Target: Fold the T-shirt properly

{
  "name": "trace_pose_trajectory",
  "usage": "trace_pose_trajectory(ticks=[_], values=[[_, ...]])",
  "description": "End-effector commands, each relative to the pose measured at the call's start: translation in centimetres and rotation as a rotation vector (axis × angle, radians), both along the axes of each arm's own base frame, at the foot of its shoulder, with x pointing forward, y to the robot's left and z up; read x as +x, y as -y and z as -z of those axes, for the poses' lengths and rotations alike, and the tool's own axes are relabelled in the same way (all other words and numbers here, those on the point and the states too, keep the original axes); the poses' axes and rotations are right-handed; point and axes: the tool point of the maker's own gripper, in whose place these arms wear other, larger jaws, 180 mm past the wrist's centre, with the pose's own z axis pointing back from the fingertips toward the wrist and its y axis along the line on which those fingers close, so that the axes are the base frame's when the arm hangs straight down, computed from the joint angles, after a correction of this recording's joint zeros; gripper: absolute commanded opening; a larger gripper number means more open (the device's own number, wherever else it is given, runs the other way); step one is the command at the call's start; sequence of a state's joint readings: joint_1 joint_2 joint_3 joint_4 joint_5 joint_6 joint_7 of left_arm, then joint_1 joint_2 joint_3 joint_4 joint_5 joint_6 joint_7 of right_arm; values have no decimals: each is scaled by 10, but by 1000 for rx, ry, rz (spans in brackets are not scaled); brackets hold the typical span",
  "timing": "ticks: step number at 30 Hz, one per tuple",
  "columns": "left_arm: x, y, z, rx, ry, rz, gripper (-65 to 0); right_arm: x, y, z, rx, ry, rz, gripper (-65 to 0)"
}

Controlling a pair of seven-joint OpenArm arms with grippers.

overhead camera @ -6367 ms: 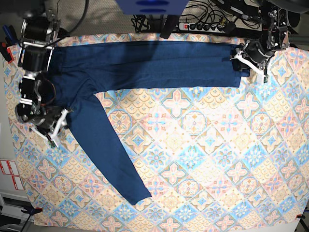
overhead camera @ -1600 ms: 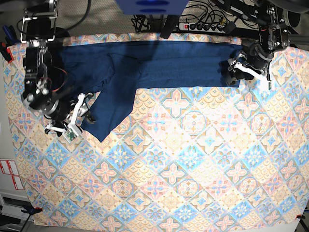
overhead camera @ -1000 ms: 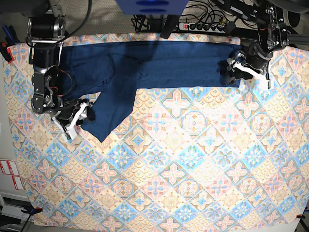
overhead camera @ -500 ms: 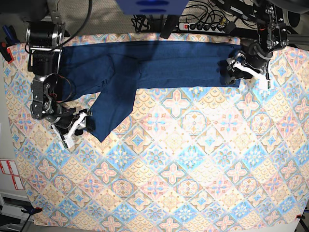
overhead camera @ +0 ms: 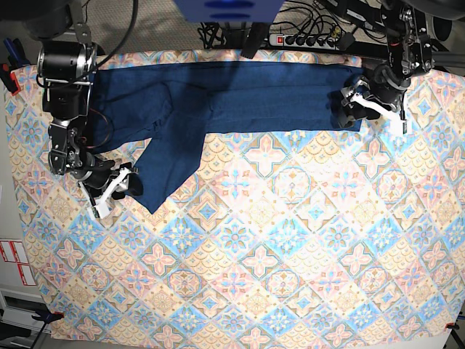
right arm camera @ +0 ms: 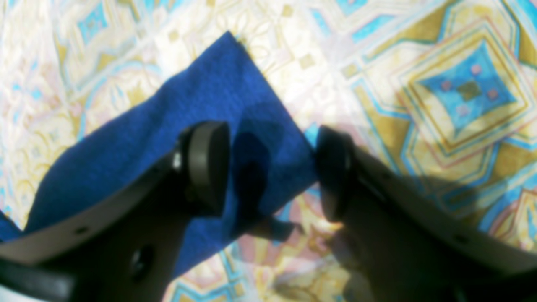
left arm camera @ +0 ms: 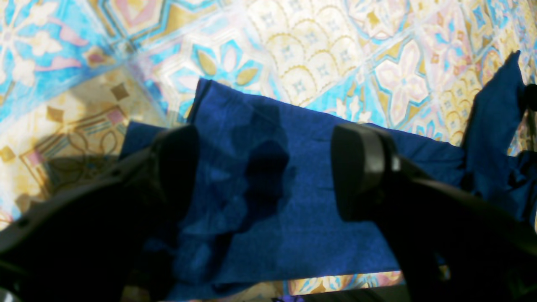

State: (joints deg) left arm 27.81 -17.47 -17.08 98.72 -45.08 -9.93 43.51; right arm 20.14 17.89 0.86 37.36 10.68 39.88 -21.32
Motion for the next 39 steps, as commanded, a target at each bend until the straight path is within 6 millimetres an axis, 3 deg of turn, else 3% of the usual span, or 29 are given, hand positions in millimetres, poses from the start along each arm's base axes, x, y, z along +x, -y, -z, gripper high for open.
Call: trace_pose_trajectory(ticks=[1,5,12,16,19,26,34,39], values=[[5,-3,-8,4,30,4,-186,6,7,-6,-34,5,-15,-325],[5,-3,-8,4,30,4,-186,2,8,-2,-69,-7,-39,-369],[5,-3,-8,3,30,4,-186,-26,-12,22,-106,-81,-146,-630],[5,-3,-8,3,30,4,-186,-29,-18,24,-114,-86,-176,-648],[5,-3,-8,4,31,3,-186,-17,-26,6,-127,-12,-204,-648],[6,-3,-9,4,34,2,-186,-31,-64,-45,-187,129,-341,-648],[6,-3,-9,3,35,3,-186,-84,-104,-90,-262,216,-487,-648],[7,-3,-10,3,38,3,-186,-122,-160,-112,-236,279,-657,-648]])
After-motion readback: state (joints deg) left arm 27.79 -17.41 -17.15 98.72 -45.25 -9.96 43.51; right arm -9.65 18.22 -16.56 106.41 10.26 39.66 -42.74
